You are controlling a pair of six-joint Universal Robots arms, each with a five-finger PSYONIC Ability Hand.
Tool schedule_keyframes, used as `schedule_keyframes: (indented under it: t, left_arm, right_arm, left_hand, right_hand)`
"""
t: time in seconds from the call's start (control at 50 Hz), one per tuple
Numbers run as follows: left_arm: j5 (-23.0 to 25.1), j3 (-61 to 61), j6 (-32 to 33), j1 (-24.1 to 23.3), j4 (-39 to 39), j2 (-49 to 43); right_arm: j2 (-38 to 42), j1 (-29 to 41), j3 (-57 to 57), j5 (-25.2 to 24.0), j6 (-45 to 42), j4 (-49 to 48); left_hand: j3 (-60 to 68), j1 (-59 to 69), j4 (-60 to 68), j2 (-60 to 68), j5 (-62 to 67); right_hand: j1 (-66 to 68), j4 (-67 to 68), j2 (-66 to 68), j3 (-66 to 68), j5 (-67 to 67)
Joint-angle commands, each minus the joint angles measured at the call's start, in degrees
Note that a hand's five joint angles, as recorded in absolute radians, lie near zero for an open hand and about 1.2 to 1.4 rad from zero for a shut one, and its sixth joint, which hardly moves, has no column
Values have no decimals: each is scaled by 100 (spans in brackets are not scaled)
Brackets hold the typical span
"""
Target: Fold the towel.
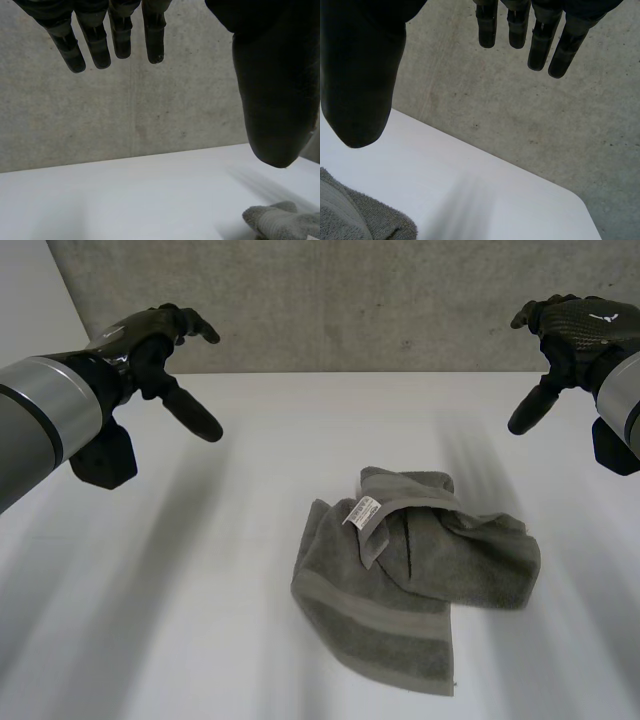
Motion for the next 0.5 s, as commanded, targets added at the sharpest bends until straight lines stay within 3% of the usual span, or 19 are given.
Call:
schedule_keyframes:
  t: [0.02,0.24,0.5]
  left_arm:
    - [-241,47,479,-207,-3,6]
    - [-979,47,744,-444,6,-284]
    - [-893,21,850,-655,50,-267]
  right_arm:
    - [-32,8,79,0,-51,-52]
    - [-67,26,114,0,-77,-61]
    - [-93,8,62,-35,-165,-61]
  left_hand:
    - [-363,-439,-394,-338,-288]
    - [-363,-439,-394,-338,-288]
    - [-330,-405,-360,-304,-254]
  right_hand:
    - [-328,-480,-391,-409,-333]
    - [-328,-480,-391,-409,-333]
    - [-328,-480,-391,-409,-333]
